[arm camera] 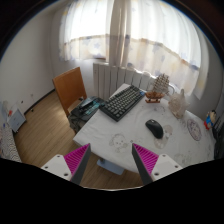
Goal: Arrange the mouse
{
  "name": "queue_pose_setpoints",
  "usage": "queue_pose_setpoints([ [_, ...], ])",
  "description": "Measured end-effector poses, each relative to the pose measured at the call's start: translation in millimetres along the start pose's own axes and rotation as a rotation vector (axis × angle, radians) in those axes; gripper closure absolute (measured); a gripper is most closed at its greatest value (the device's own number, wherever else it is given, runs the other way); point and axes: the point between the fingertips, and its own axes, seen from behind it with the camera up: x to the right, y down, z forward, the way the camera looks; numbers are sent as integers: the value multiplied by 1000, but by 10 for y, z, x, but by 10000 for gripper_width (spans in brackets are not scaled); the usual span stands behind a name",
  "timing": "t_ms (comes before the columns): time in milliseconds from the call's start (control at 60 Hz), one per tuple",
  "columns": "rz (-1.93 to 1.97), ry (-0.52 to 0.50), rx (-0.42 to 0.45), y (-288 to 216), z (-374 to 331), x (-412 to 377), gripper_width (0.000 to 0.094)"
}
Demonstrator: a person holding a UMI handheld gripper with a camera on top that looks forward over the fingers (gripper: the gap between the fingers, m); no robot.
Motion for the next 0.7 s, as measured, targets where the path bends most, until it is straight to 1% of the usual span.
queue_pose_setpoints([
  [117,53,83,4,36,111,467,78],
  [133,65,100,2,47,60,421,80],
  [150,75,105,2,54,131,606,80],
  [200,111,136,1,91,180,832,78],
  [367,219,240,20,234,280,1395,75],
  [567,291,305,68,425,567,1789,79],
  [700,312,324,127,412,947,2040,80],
])
